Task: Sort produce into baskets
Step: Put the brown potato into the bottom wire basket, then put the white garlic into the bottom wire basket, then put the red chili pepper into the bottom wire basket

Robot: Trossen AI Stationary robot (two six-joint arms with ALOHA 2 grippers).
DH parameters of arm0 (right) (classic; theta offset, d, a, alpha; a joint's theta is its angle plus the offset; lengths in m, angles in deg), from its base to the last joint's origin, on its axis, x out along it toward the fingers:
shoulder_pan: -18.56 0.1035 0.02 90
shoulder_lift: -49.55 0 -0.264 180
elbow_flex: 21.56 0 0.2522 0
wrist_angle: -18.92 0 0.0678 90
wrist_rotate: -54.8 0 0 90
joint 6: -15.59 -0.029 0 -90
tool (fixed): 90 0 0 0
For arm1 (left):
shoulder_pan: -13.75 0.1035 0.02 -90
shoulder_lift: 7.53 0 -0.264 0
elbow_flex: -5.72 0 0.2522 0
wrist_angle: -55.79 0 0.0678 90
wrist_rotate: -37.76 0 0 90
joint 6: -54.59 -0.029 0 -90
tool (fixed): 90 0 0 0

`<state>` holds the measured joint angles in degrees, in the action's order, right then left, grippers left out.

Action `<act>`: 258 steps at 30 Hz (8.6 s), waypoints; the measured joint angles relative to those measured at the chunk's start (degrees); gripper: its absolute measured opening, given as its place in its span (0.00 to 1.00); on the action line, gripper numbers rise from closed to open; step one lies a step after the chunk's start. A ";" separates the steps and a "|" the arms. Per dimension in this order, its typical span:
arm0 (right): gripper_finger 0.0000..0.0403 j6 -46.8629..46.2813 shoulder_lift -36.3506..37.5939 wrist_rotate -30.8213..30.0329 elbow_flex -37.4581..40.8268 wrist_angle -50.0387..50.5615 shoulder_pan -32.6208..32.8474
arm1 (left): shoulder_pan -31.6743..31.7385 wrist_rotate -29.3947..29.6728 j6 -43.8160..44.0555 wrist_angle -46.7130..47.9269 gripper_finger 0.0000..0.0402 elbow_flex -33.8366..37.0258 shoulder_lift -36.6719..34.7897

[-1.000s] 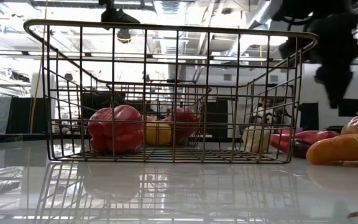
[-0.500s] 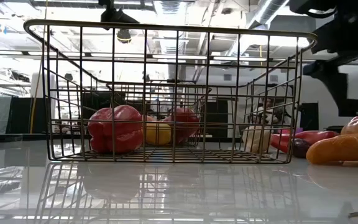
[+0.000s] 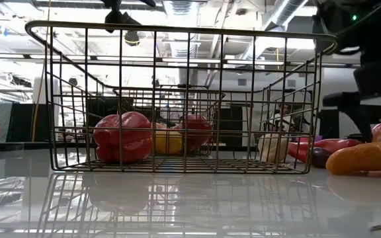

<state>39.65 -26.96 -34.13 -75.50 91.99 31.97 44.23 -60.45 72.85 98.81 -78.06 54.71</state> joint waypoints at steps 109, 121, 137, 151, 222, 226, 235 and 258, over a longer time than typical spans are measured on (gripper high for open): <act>0.58 -24.11 -7.70 4.92 4.22 -51.82 -13.90 | -0.02 4.54 -0.20 1.77 0.90 0.02 0.02; 0.41 -27.04 3.82 1.07 4.19 -45.47 -18.73 | 0.00 4.59 -0.20 1.68 0.90 0.02 0.02; 0.44 -36.27 19.77 -5.76 -3.49 -49.31 -23.30 | -0.02 -4.90 0.84 -0.61 0.90 0.02 0.02; 0.45 -47.89 5.41 5.35 -10.94 -64.99 -17.22 | -0.02 -9.60 -1.66 -3.17 0.90 0.02 0.00; 0.73 -43.17 -10.01 1.60 -4.48 -28.95 -13.28 | -0.02 2.23 -4.96 -6.05 0.90 0.02 0.00; 0.63 -41.41 -10.77 -1.30 -4.51 -28.63 -11.68 | -0.02 2.26 -4.94 -5.86 0.90 0.02 0.00; 0.19 -40.11 -9.30 -2.96 -5.03 -23.47 -12.21 | -0.02 3.53 -5.48 -6.07 0.90 0.02 0.00; 0.19 -40.57 4.28 -2.88 -26.95 -45.40 -18.84 | 0.00 3.73 -6.58 -8.22 0.90 0.02 0.00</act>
<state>-0.92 -22.68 -37.01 -102.46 46.58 13.12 44.23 -56.71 66.27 90.58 -78.04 54.71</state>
